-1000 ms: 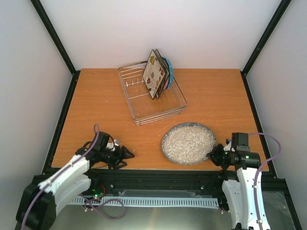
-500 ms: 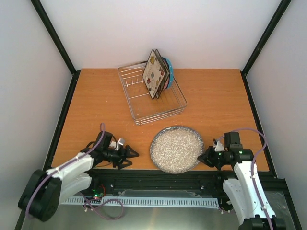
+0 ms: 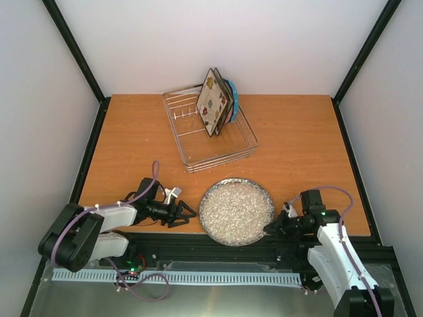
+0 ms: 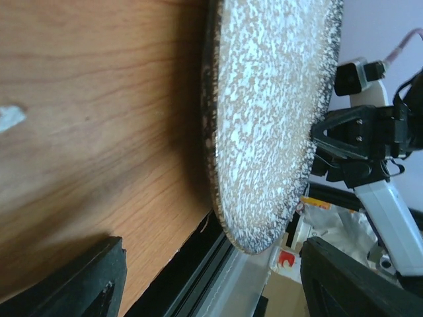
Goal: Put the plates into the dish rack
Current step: Adjust the plate at the center of the board.
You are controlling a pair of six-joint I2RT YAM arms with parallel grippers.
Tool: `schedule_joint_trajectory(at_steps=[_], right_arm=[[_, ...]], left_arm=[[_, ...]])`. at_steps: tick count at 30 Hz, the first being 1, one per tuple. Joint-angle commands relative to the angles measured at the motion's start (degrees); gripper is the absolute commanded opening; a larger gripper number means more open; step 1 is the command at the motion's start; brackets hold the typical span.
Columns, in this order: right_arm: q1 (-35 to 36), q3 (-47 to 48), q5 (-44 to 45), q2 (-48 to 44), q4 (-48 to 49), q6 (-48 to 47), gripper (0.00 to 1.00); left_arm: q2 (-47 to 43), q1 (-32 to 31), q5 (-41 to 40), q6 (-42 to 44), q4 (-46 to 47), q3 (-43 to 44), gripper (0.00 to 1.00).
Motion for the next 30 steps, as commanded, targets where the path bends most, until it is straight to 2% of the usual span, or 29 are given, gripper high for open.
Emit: schedule_joint_trajectory(at_steps=[1,4,15,20,24,28,30], right_arm=[[2.0,-0.6,-3.5,3.3,2.6,0.4,0.03],[3.2,0.7,-3.7,7.4,5.0,-1.0,0.03],[8.0,8.1,-4.5,21.5,11.2,-5.2,0.03],[11.5,9.0,-6.3,25.2,15.7,-3.9,0.03],[15.3,9.5,-6.8,27.2,18.9,-2.3,0.03],[17.0,10.2,-7.3,28.2,20.5,-1.7,0.03],[17.4,10.6,-7.6,28.4,20.7,-1.8,0.03]], left_arm=[[5.2,-0.5,1.1,6.7,5.9,-1.2,0.73],[7.9,-0.5,2.8,6.0,11.2,-1.6,0.73],[18.8,-1.1,2.7,5.6,20.6,-1.0,0.74],[22.9,-4.2,0.2,3.9,24.3,0.6,0.75],[26.8,-7.7,-0.4,-0.1,30.7,1.6,0.74],[29.3,-10.0,-1.0,-4.3,35.3,2.5,0.69],[29.7,-10.3,-1.3,-5.7,37.6,2.3,0.59]])
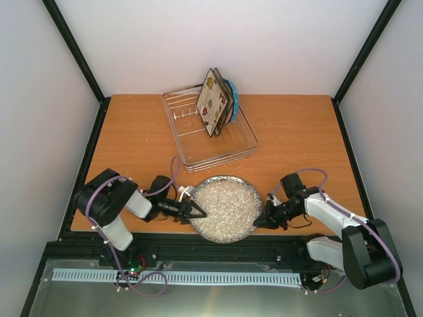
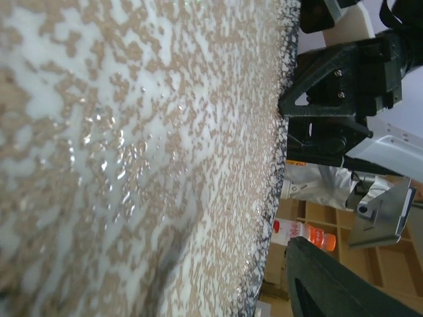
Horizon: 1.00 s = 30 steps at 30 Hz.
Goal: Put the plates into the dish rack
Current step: Adjust the plate at the center of the board.
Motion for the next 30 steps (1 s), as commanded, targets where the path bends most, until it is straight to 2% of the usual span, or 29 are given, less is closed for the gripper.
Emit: schedule_joint_trajectory(at_steps=[1,4,8,9,12,18,24,30], right_arm=[[3.6,2.8,-6.5,0.5,5.4,-2.0,0.03],[3.7,3.4,-6.4,0.3,4.5,-3.2,0.03],[3.7,5.2,-5.3,-0.9,1.2,-5.8,0.03],[3.7,5.8,-5.3,-1.4,0.4,-6.4,0.03],[3.7,6.6,-4.6,-3.0,-1.8,-7.7,0.03],[3.7,8.2,-2.8,-6.1,-6.5,-10.9,0.04],[3.7,11.2,-1.2,-8.1,-11.4,-14.2,0.29],[3.4,15.4,1.3,-10.7,-13.7,-14.2,0.51]], left_arm=[[4.2,-4.2,-10.9,-2.1,3.9,-0.1,0.53],[4.1,-4.2,-12.0,-3.6,6.6,-1.4,0.28],[1.5,-4.2,-13.8,-6.8,10.5,-4.7,0.04],[0.0,-4.2,-14.0,-7.7,10.9,-5.5,0.01],[-7.3,-4.2,-15.7,-7.4,6.7,-7.5,0.01],[-26.1,-4.2,-18.4,-2.6,-18.2,-4.8,0.01],[-39.8,-4.2,-17.9,-5.7,-28.1,-5.9,0.01],[-53.3,-4.0,-18.8,-11.6,-32.9,-6.6,0.01]])
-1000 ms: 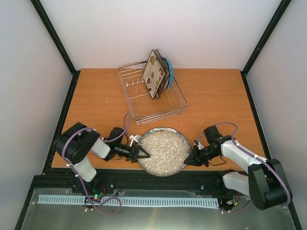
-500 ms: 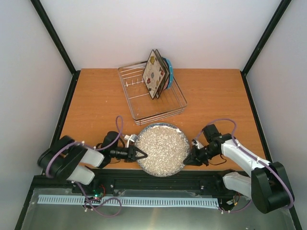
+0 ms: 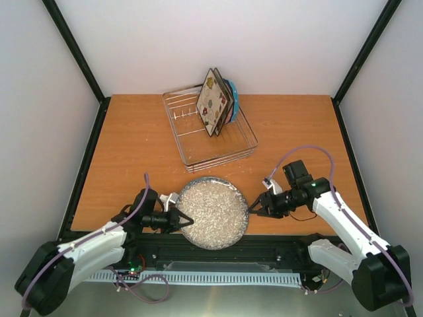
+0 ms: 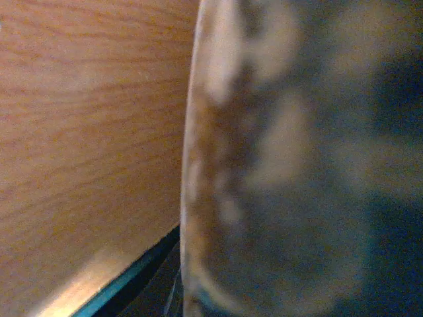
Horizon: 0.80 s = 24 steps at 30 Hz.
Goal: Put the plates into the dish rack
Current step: Adjust the plate at the center of the board.
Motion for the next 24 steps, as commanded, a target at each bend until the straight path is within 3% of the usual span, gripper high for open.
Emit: schedule_joint_trajectory(at_steps=[1,15,24], right_arm=[[-0.2,4.0,1.1,-2.6,-2.2,-1.3,0.54],[-9.2,7.0,-1.4,-4.8,-2.1,-2.8,0.55],[-14.9,7.4,-5.7,-0.1,5.6,0.1,0.56]], left_arm=[[-8.4,-0.4,1.5,-3.0,0.1,2.7,0.01],[-13.8,0.3,3.6,-14.7,5.2,12.7,0.01],[-22.9,0.1,6.2,-15.0,-6.9,15.2,0.01]])
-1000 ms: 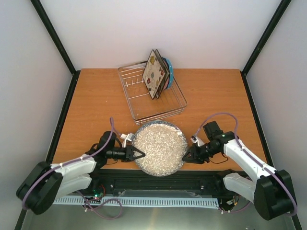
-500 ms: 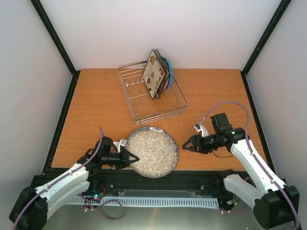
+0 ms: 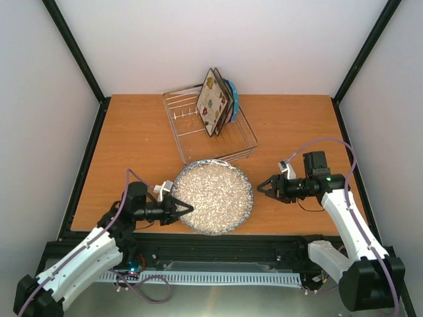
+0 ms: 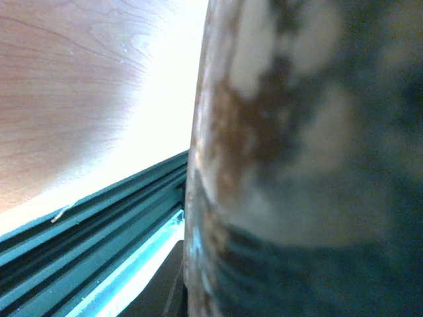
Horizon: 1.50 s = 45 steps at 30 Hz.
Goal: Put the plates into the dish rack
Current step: Adjust the plate at the center of the board.
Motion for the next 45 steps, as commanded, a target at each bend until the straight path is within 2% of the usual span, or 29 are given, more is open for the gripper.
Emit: schedule_joint_trajectory(at_steps=[1,6,11,16,22,29,39,45], right_arm=[[-1.4,1.6,-3.6,3.7,6.2,2.0,0.56],[-1.4,0.7,-9.2,5.7,16.3,8.0,0.61],[-1.4,1.6,-12.6,6.2,20.0,11.2,0.71],[-1.3,0.3,-13.4,6.8,20.7,12.1,0.73],[-1.3,-1.0,-12.4,6.5,17.7,9.5,0.74],[-1.3,-2.5,-10.7,6.4,15.6,7.4,0.74],[1.4,-4.3,-13.1,8.8,20.3,11.2,0.73],[2.7,-5.7,-14.4,9.3,23.7,14.7,0.64]], left_arm=[[-7.6,0.0,6.9,-1.0,4.8,5.5,0.01],[-8.8,0.0,6.7,-6.5,12.9,4.3,0.01],[-2.9,0.0,8.1,-4.3,17.6,6.8,0.01],[3.2,0.0,9.1,-2.5,22.0,9.1,0.01],[7.8,0.1,10.6,-1.7,25.7,11.0,0.01],[6.5,0.1,10.1,-1.2,23.7,11.3,0.01],[7.9,0.1,10.4,-1.7,26.3,10.3,0.01],[10.6,0.0,11.3,-1.5,29.0,10.2,0.01]])
